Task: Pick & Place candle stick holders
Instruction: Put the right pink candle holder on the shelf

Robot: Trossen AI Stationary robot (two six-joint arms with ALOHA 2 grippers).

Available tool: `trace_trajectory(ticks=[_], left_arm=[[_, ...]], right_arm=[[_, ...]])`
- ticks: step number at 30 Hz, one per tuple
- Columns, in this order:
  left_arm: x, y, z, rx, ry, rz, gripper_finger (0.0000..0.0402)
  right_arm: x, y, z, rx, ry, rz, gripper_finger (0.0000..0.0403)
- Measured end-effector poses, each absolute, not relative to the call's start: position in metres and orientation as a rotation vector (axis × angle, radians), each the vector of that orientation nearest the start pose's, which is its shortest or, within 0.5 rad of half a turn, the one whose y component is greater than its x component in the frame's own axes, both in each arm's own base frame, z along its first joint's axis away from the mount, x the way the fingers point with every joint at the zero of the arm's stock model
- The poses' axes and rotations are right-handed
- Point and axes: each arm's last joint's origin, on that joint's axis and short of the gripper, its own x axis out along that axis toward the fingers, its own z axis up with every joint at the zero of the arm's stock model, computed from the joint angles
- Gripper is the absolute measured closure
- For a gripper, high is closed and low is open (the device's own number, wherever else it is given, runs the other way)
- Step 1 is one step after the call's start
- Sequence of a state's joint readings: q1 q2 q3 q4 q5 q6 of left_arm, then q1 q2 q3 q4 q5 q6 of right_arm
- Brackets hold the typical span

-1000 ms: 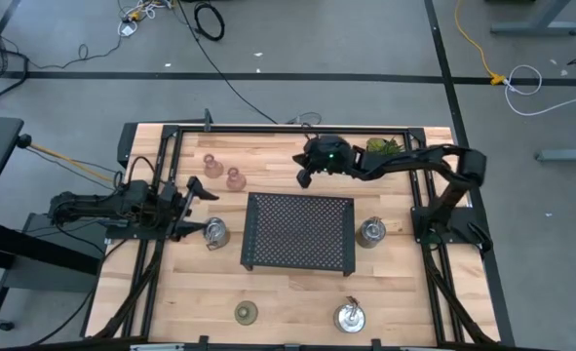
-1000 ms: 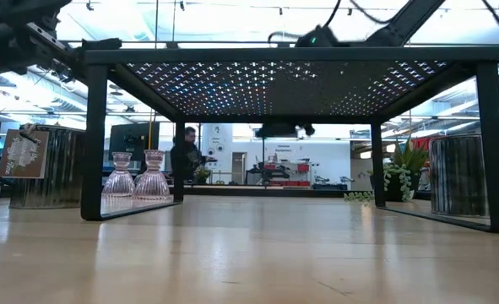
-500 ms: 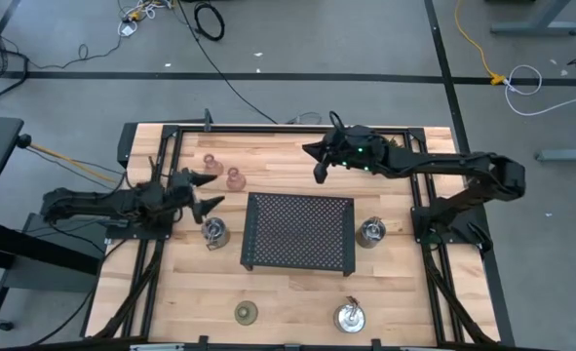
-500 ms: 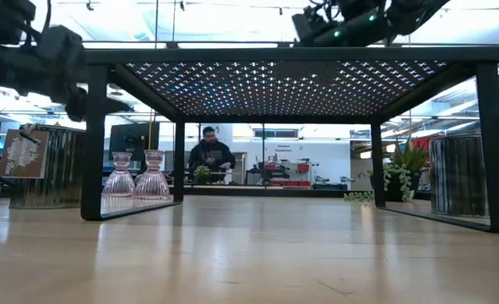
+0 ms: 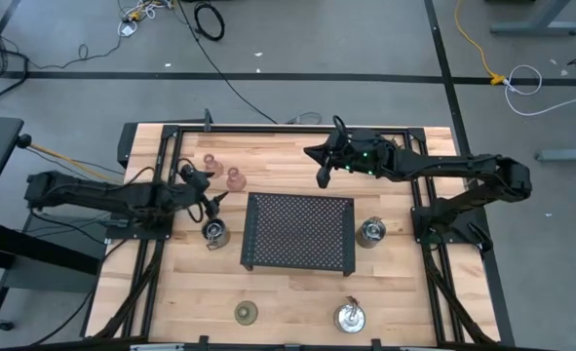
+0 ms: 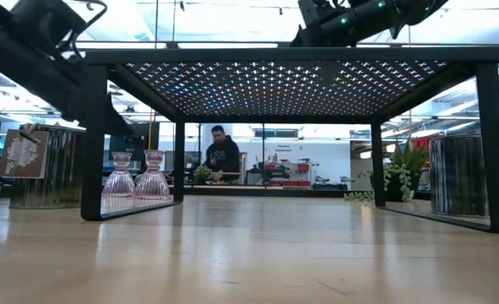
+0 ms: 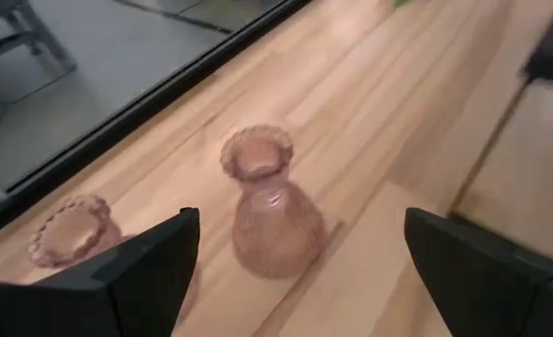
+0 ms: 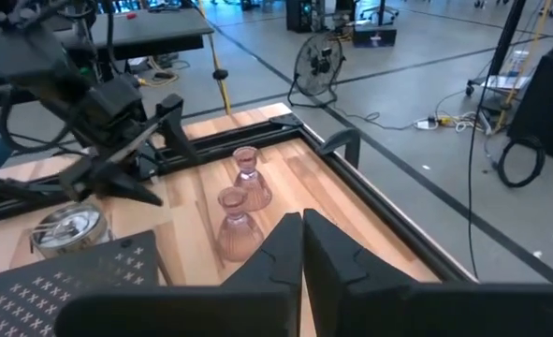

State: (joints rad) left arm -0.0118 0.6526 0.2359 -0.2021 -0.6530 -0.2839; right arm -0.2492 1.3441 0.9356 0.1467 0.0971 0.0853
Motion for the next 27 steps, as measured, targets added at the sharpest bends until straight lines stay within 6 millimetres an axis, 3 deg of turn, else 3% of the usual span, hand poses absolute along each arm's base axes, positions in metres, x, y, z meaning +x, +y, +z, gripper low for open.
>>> trace_trajectory(ticks=[27], left_arm=[[0.165,0.047,0.141,-0.114,0.554,0.838,0.0026]], right_arm=[[0.295,-0.068,0.293,0.078,0.253,-0.321,0.0389]])
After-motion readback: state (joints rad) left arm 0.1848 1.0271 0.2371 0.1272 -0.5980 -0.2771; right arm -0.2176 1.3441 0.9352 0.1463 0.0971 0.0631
